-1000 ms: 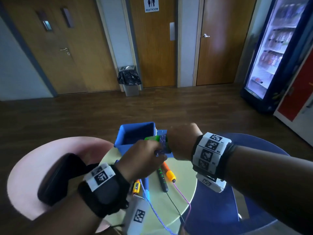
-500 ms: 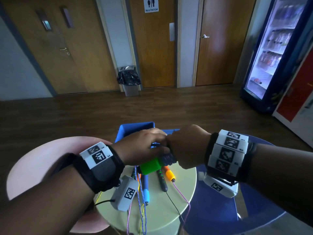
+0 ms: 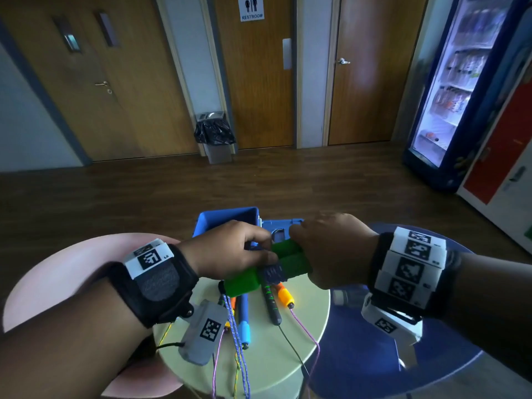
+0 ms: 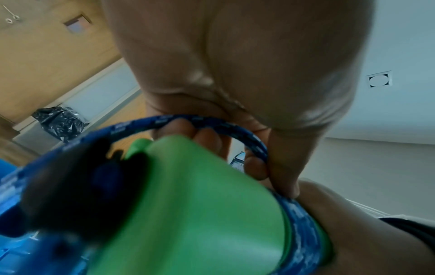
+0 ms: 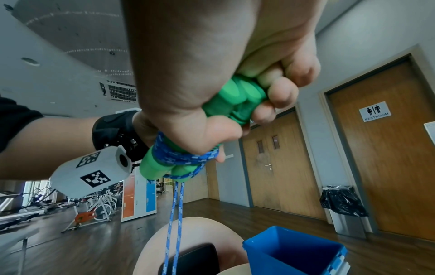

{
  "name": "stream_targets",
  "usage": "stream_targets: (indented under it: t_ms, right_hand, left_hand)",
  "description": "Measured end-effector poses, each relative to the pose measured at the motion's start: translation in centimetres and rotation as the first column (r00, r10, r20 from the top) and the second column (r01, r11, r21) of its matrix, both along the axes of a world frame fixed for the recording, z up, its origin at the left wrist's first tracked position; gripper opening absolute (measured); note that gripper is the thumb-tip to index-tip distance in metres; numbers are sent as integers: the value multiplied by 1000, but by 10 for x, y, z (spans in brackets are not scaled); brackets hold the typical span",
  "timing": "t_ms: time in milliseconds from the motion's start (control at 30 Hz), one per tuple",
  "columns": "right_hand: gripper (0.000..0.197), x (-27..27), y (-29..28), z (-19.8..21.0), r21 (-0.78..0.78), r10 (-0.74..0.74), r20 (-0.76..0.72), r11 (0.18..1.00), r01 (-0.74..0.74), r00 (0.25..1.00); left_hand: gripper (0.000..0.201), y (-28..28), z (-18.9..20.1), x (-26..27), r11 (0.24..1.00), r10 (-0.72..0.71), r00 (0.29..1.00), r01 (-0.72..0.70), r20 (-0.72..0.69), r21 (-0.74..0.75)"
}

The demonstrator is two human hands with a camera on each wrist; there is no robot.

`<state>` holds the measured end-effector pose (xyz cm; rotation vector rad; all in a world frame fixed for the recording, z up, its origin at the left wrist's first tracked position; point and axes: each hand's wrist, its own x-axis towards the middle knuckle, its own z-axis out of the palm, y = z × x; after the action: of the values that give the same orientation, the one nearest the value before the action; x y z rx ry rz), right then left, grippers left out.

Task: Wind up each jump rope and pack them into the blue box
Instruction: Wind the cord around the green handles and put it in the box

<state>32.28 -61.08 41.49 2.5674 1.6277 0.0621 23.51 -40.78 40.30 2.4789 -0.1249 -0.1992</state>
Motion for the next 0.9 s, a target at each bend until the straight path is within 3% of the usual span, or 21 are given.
stream_targets:
  t_ms: [233,467,767,900]
  right_hand:
    - [25,-3,-2,11,-32,13,21,999,-12,1000]
    - [22,-5,3,13,-89,-25,38,996,29,999]
    - [26,-19,-1,14,-60,96,74,994,-92,993]
    - [25,-15,-5,20,-45,153,95,988,-149,984]
  left_hand:
    - [54,0,13,-6,998,-45,998,44,-31,-37]
    - [56,8,19,-11,993,-113,978,104,-174,-65]
    - [16,8,16,-11,996,-87,994,87,-60,0]
    - [20,5,13,-10,997,-59,998,61,28,-56]
